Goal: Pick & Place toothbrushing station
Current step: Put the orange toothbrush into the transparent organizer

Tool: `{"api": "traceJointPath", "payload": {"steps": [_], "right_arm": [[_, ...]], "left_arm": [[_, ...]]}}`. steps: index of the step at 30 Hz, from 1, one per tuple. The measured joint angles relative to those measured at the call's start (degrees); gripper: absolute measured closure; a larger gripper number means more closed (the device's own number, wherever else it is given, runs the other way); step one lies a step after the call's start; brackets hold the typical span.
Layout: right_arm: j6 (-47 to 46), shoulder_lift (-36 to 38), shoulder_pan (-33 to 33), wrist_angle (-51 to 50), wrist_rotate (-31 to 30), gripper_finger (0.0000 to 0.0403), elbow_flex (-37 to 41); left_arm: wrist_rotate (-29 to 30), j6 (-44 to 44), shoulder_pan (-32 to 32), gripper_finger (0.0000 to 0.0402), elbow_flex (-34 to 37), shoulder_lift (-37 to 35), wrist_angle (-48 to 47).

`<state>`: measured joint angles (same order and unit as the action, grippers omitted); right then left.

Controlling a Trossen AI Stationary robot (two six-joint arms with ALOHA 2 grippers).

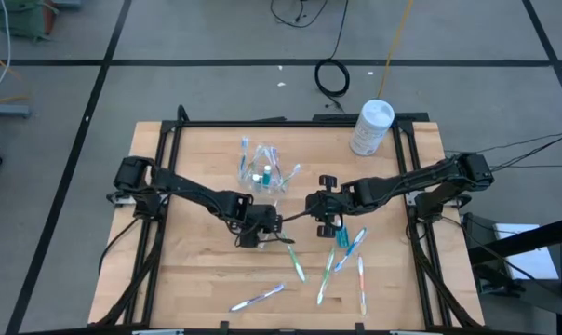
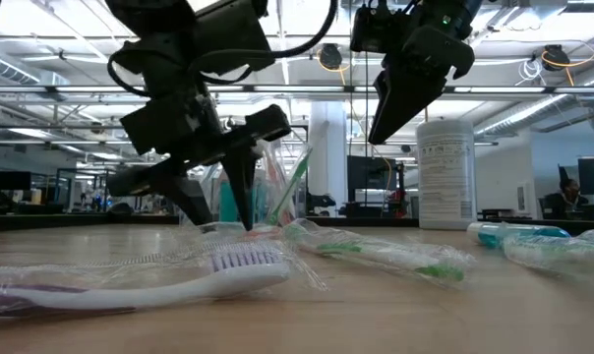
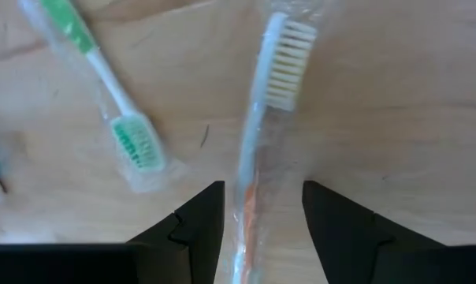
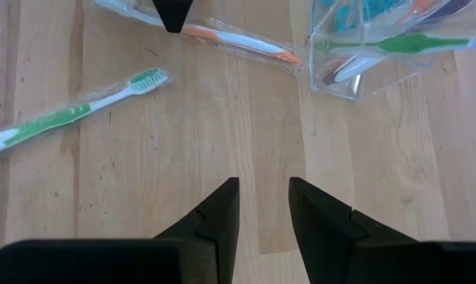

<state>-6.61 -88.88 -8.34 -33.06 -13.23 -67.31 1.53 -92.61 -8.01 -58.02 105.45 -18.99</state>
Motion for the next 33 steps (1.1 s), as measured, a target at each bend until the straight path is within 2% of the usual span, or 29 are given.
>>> {"api": "traceJointPath", "payload": {"steps": [4, 12, 16, 20, 28, 33], "right_arm": [[0.00, 0.00, -0.01, 0.04, 0.00, 0.0300, 0.02], [0.02, 0.00, -0.02, 0.05, 0.00, 0.0300, 0.02], [0.02, 0.00, -0.02, 0.03, 0.00, 0.0300, 0.02], [0.04, 0.00, -0.02, -0.01, 0.00, 0.0300, 0.02], [0.07, 0.00, -0.01, 0.09, 0.01, 0.0300, 0.02], [0.55, 0.00, -0.02, 0.33, 0.00, 0.0300, 0.04]], "left_arm": [[1.31, -2.02, 0.02, 0.0239, 0.07, -0.08, -0.16], [1.12, 1.28, 0.09, 0.0346, 0.28, -0.31, -1.26], [1.39, 4.08, 0.09, 0.0382, 0.33, -0.99, -1.27], [1.50, 7.77, -0.19, 0.0391, 0.48, -3.26, -0.69], [1.50, 24.54, -1.80, 0.0364, 0.46, -15.46, -2.20], [1.34, 37.80, -1.27, 0.0388, 0.44, -24.88, -3.89]]}}
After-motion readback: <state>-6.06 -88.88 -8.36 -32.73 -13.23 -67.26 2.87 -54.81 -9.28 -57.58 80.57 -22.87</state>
